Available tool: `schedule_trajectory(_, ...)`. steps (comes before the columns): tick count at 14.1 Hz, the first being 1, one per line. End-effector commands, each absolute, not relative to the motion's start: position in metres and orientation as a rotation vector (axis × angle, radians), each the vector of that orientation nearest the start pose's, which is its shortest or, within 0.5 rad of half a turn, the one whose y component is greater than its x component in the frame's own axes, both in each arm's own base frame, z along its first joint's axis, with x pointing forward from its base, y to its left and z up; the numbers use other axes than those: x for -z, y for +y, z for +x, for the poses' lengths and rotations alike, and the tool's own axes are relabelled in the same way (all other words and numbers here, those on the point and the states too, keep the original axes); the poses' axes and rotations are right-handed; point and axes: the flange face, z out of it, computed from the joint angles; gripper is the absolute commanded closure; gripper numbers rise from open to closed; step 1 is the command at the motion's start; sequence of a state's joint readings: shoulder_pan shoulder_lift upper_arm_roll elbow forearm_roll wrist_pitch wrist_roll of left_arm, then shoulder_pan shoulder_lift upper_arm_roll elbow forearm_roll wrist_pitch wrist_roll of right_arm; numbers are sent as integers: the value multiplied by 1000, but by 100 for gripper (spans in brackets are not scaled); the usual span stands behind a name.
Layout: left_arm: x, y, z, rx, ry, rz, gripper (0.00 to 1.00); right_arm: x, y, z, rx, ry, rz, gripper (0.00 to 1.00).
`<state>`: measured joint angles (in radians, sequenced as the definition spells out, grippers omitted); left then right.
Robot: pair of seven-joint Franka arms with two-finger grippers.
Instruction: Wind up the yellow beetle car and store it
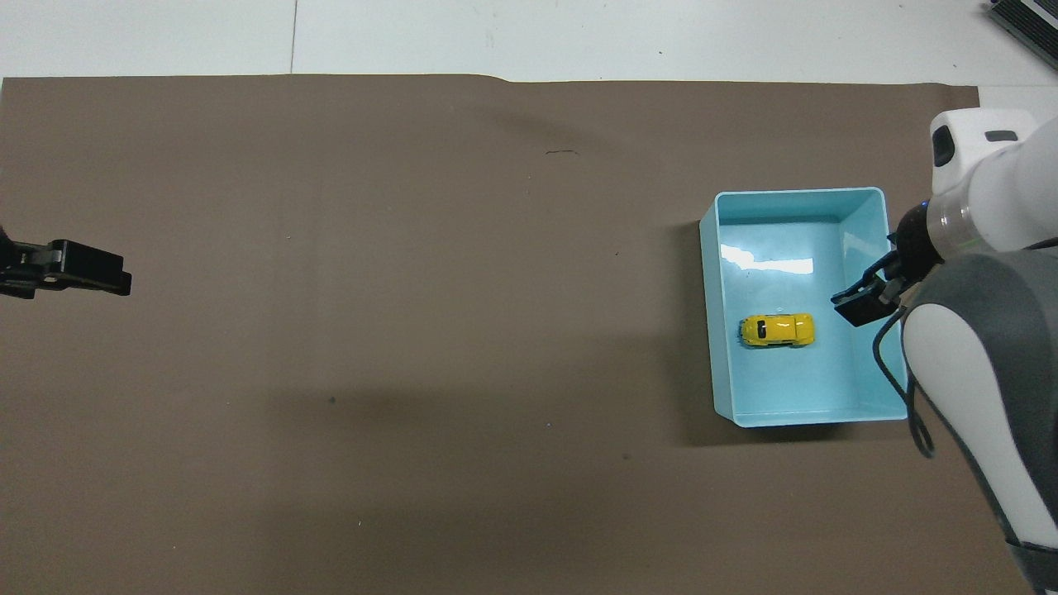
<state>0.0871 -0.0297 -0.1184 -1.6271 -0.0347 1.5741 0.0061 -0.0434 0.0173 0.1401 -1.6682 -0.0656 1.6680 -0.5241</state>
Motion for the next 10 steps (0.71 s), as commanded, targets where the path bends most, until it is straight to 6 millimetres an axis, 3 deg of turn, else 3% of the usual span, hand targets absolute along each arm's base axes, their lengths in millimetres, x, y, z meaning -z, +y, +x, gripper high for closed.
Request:
schedule_trajectory(1,-618,-18,536,-40,43,-3182,0,-597,57,550,-20,-739,-3078,0)
schedule_trajectory(3,-618,-19,536,-40,45,-3182,0,-600,64,547,-2,-605,-3055,0)
schedule_trajectory(6,-618,-19,536,-40,45,-3182,0,-601,78,546,8,-609,-3047,0)
schedule_trajectory(10,-618,-19,536,-40,48,-3182,0,-617,76,546,38,-392,-3082,0)
